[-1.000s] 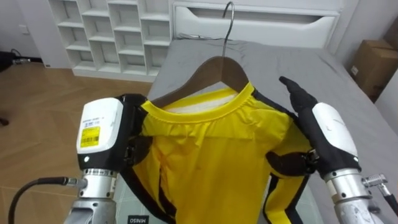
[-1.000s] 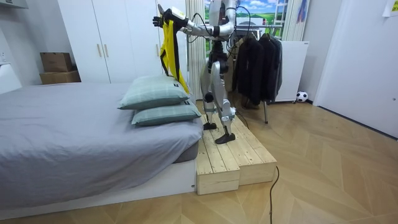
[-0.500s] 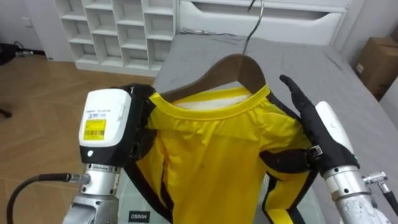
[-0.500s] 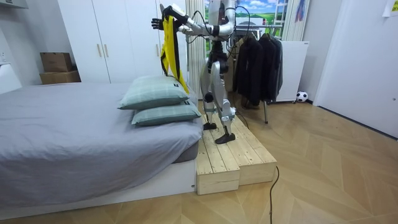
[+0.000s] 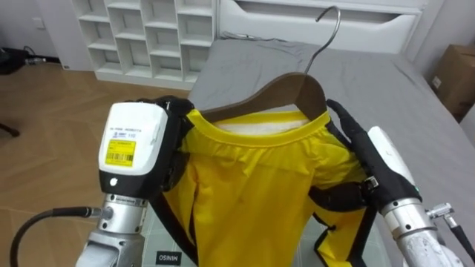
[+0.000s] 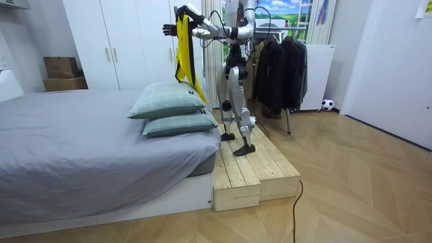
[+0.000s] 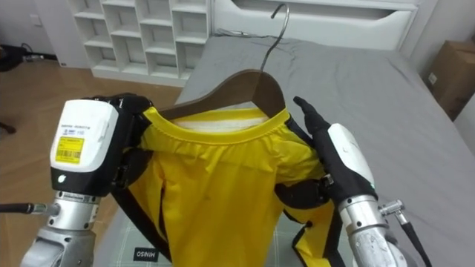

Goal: Hang clothes

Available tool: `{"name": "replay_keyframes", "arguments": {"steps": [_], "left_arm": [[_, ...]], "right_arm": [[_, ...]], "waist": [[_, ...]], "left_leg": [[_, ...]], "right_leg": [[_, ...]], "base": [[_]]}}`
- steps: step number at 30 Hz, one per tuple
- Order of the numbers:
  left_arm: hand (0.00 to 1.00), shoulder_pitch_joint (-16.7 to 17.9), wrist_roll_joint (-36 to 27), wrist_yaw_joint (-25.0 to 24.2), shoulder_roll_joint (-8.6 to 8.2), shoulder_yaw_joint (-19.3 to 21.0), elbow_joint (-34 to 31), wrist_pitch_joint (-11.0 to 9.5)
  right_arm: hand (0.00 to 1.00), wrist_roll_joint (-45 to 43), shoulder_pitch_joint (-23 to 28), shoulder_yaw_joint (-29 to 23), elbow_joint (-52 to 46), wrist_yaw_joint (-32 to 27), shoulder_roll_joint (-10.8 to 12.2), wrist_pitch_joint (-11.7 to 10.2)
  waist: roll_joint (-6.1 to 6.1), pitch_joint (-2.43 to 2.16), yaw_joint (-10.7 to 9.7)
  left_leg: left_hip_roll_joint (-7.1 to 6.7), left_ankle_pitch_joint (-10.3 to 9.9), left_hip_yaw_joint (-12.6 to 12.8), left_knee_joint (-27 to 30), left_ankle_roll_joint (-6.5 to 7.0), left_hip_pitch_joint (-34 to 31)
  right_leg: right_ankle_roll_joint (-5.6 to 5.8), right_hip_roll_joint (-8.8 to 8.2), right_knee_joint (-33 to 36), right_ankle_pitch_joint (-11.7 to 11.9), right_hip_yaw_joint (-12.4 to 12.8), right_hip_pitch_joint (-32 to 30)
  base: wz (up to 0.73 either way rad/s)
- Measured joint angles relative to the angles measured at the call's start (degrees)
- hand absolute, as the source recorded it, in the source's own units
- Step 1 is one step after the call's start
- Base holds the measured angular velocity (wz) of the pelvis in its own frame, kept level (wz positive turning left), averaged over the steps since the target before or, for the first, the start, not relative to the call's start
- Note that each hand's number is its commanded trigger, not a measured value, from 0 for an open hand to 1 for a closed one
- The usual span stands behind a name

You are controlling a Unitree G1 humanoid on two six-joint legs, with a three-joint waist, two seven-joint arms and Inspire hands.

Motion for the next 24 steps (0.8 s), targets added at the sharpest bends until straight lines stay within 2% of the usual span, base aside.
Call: {"name": "replay_keyframes", "arguments": {"steps": [3,5,16,21,24], "left_arm": [[1.00,0.0,0.4,0.3,0.06,-0.5,0.0,0.0],[1.00,0.0,0.4,0.5,0.13,-0.6,0.0,0.0],[1.00,0.0,2.4,0.5,0.33,-1.0,-0.1,0.0],[1.00,0.0,2.7,0.5,0.35,-1.2,-0.1,0.0],[1.00,0.0,2.9,0.5,0.35,-1.3,-0.1,0.0]], "right_arm": [[0.00,-0.3,0.0,0.0,0.2,0.0,0.0,0.0],[0.00,-0.3,0.0,0.0,0.2,0.0,0.0,0.0],[0.00,-2.5,0.0,0.1,2.2,0.0,0.0,0.1],[0.00,-2.6,0.0,0.1,2.8,0.0,0.0,0.1],[0.00,-2.6,0.0,0.1,3.1,0.0,0.0,0.1]], "waist": [[-0.04,-0.49,0.0],[-0.09,-0.53,0.0],[-0.20,-0.46,-0.1],[-0.75,-0.09,-0.1],[-0.83,-0.03,-0.1]], "left_leg": [[0.00,0.0,0.0,0.0,0.00,0.0],[0.01,0.0,-0.1,0.1,0.00,0.1],[0.01,0.0,-0.1,0.0,0.00,0.3],[0.03,0.0,-0.1,-0.1,-0.01,0.2],[0.02,0.0,-0.2,-0.1,-0.01,0.1]], "right_leg": [[-0.01,0.00,0.1,0.0,0.0,0.0],[-0.01,-0.01,0.1,0.0,-0.1,0.1],[-0.05,-0.01,0.1,0.0,-0.1,0.3],[-0.07,-0.01,0.0,0.0,-0.3,0.2],[-0.07,-0.01,-0.1,0.0,-0.4,0.2]], "base": [[0.00],[0.00],[0.00],[0.00],[0.00]]}}
